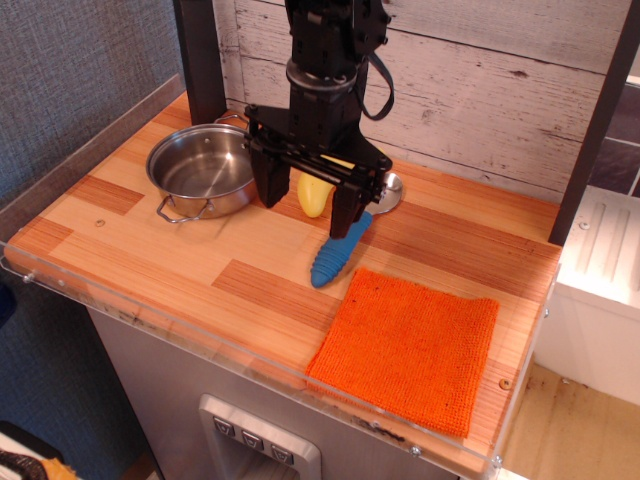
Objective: PICK UP THE SPOON AND ON THE ANOTHER SIDE OF THE TABLE
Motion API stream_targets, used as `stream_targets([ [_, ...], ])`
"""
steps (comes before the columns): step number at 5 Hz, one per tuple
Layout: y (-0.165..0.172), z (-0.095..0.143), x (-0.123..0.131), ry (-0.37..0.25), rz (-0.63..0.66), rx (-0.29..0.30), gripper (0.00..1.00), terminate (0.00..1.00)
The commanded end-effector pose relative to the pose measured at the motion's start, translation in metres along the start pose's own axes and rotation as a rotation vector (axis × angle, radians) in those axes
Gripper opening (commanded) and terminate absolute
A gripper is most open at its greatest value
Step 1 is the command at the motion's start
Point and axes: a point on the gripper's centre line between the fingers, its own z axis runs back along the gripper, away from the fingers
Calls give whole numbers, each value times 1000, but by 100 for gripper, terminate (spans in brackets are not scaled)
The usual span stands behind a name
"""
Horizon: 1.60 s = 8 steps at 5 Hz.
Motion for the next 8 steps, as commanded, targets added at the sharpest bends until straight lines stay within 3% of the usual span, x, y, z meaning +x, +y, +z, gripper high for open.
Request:
stream_targets([
  [1,13,-20,3,27,104,3,100,0],
  [3,4,-30,8,26,159,-5,100,0],
  [6,-7,-23,24,-32,197,21,100,0],
  [8,-11,-49,28,27,186,50,100,0],
])
